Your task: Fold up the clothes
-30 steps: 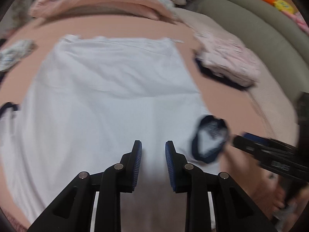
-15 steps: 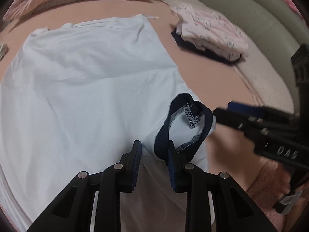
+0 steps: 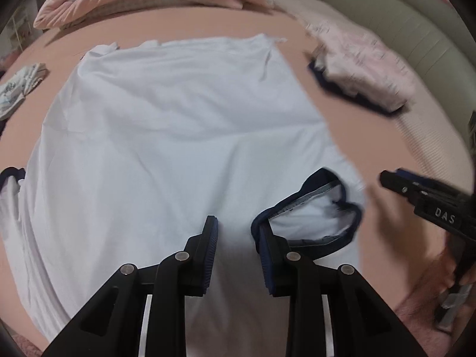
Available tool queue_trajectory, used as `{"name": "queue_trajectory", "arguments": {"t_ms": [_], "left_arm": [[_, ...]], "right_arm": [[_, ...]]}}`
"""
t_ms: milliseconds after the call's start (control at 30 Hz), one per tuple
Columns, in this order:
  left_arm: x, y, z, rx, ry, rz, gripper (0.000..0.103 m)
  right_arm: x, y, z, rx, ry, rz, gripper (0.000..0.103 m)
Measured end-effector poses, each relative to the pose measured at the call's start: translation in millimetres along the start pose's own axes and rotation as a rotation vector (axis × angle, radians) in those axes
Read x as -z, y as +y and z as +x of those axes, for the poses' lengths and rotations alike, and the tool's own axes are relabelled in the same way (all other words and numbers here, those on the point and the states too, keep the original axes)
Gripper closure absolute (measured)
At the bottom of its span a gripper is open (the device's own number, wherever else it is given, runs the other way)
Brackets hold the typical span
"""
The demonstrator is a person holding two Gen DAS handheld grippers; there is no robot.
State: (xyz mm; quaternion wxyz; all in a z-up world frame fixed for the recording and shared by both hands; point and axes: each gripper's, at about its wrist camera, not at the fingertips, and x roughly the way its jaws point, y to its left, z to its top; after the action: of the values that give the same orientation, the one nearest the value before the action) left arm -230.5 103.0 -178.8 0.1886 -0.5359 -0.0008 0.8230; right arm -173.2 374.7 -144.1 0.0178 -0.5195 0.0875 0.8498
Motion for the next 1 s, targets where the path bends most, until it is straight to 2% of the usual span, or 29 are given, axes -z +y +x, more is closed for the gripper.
{"name": "queue_trajectory", "arguments": {"t_ms": [67, 133, 300, 467, 500, 600, 700, 767, 900, 1000], "left_arm": [[-4, -6, -10, 0.022, -0.024, 0.034, 0.078], [-8, -15, -16, 0.010, -0.034, 0.090, 0.078], [-15, -39, -6, 0.020, 0.021, 0.222, 0.078], [-10, -56, 21, 0.108, 0.101, 0.264, 0.078], [-12, -57, 23, 0.122, 0.100, 0.257, 0.081], [-19, -59, 30, 0.168, 0.095, 0.229, 0.081], [-34, -49, 39, 0.224, 0.088, 0.154, 0.080], [-42, -44, 44, 0.217, 0.065, 0.116, 0.080], [-50, -33, 49, 0.127, 0.029, 0.050, 0.078], [-46, -20, 32, 0.161, -0.022, -0.003, 0.078]], "right_arm": [[2, 2, -11, -0.141, -0.037, 0.013, 0.051], [6, 17, -8, -0.198, -0.014, -0.040, 0.051], [14, 37, 6, -0.104, 0.061, -0.130, 0.051], [16, 33, 9, -0.134, 0.086, -0.123, 0.051], [16, 33, 14, -0.139, 0.106, -0.124, 0.051], [13, 37, 20, -0.110, 0.122, -0.131, 0.052], [13, 32, 23, -0.142, 0.133, -0.106, 0.053], [13, 32, 25, -0.149, 0.135, -0.113, 0.053], [14, 36, 22, -0.159, 0.121, -0.122, 0.053], [11, 32, 15, -0.177, 0.080, -0.106, 0.053]]}}
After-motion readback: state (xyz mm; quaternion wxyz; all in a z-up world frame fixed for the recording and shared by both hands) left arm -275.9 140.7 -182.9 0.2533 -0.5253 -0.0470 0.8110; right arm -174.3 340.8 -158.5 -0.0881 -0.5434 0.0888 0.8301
